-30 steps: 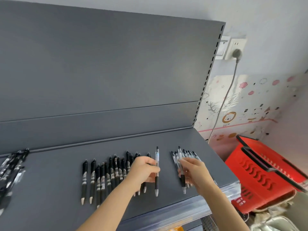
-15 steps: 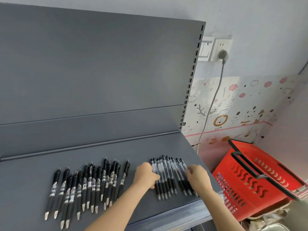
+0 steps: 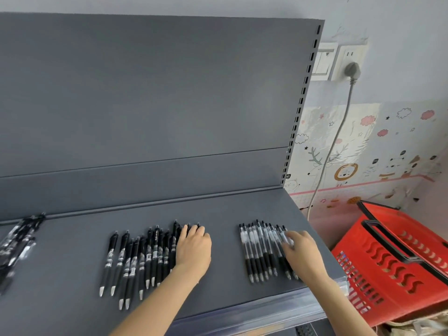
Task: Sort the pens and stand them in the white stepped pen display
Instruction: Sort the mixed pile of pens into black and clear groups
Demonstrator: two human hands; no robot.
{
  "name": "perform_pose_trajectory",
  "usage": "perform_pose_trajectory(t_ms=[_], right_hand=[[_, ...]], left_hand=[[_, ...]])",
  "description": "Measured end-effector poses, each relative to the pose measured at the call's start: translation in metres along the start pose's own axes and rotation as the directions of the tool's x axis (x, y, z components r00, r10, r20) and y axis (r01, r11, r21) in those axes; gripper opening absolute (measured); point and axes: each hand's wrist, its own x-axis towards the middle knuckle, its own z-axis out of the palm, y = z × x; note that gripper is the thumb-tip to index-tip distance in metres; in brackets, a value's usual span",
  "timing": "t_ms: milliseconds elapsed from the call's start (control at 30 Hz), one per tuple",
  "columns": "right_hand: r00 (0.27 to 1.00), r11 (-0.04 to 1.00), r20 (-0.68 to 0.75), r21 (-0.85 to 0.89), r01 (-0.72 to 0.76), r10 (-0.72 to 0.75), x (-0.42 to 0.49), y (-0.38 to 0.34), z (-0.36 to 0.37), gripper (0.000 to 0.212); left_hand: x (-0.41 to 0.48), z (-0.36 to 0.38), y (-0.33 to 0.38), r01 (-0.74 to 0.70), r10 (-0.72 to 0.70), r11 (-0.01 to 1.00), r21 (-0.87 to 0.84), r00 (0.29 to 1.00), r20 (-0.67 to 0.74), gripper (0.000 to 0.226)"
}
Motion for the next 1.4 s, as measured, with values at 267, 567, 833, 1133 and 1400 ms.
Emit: perform_pose_trajectory(t_ms=[267, 567, 833, 1133, 1400], right_hand=[[0.976, 0.98, 0.095, 0.004, 0.198, -0.198, -0.015, -0.048, 0.029, 0.039], [0.929, 0.939, 0.154, -0.022, 0.343, -0.336, -0.023, -0.1, 0.055, 0.043], [0.808, 0.85, 0.275, 0.088, 0.519, -0.521, -0.057, -0.219, 0.114, 0.043], [0.761, 0.831, 0.36, 0.088, 0.549, -0.54, -0.11, -0.34, 0.193, 0.044], [0.844, 0.932, 0.401, 0.09, 0.35, -0.356, -0.134, -0.412, 0.254, 0.035]], left_hand=[[-0.014, 0.004, -0.011, 0.013, -0.019, 0.989, -0.148, 0.999, -0.041, 0.046], [-0.059, -0.016, -0.076, 0.1, -0.148, 0.95, -0.294, 0.978, -0.146, 0.043], [-0.136, -0.019, -0.207, 0.364, -0.42, 0.88, -0.305, 0.896, -0.143, 0.041], [-0.197, 0.0, -0.353, 0.469, -0.553, 0.793, -0.39, 0.822, -0.136, 0.04], [-0.189, 0.005, -0.443, 0.415, -0.511, 0.761, -0.498, 0.857, -0.066, 0.037]])
